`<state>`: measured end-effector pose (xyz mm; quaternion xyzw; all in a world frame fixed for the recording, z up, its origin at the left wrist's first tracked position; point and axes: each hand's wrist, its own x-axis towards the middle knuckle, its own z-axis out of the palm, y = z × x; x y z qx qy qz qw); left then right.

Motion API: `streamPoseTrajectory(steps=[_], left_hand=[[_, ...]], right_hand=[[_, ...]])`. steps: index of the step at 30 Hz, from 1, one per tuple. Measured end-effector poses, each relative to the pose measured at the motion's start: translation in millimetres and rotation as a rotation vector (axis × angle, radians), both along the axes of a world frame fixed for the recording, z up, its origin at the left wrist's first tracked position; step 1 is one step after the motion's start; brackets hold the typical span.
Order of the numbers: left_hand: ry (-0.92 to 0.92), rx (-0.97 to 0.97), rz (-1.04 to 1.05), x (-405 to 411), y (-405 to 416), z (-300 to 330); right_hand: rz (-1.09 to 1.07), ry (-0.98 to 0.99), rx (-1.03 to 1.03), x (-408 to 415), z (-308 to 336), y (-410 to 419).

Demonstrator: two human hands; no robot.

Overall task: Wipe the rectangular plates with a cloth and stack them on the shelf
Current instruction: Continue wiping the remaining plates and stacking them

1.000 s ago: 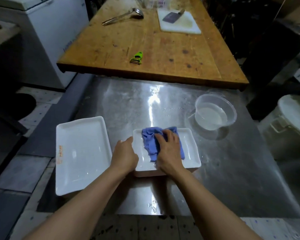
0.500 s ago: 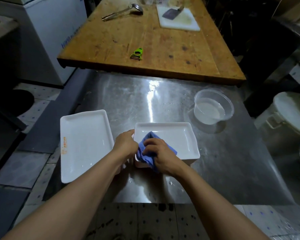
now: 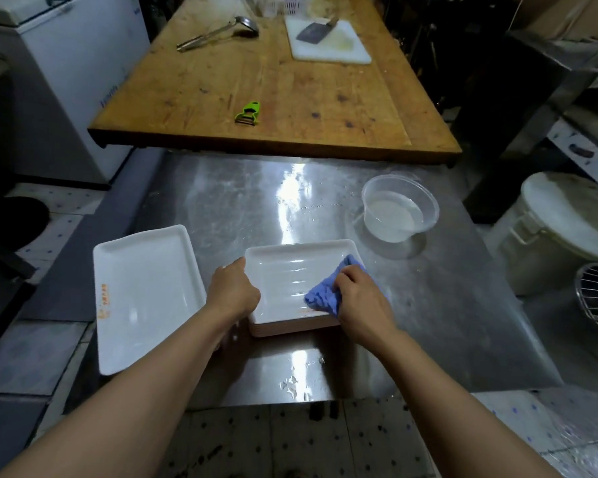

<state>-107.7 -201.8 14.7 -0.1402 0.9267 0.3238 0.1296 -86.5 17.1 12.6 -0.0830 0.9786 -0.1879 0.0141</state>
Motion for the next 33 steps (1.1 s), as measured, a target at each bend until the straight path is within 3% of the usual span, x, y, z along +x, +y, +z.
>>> streamPoseTrajectory(steps=[6,9,14,20,25,27,30,33], left_hand=[[-0.001,-0.003,-0.005,-1,0,-2],[0.0,-0.016,0.001,-1,1,-2],[-0.034,-0.091,0.018,-1,8,2],[-0.034,-0.197,0.034,3,17,6],[-0.029,-0.235,0.035,5,21,10],[-0.037,-0.253,0.053,12,26,16],[0.061,-0.389,0.011,31,43,26],[0.263,-0.442,-0.223,45,62,24]], right_hand=[[0.052,-0.053,0.013,-32,4,-29],[0.224,-0.078,-0.053,-16,-6,-45],[0.235,-0.112,-0.017,2,5,-12],[0.218,0.072,0.144,29,5,24],[0.174,0.136,0.127,32,17,38],[0.071,0.084,0.038,32,22,43],[-0.168,0.095,-0.286,32,27,54],[-0.28,0.084,-0.362,32,33,62]])
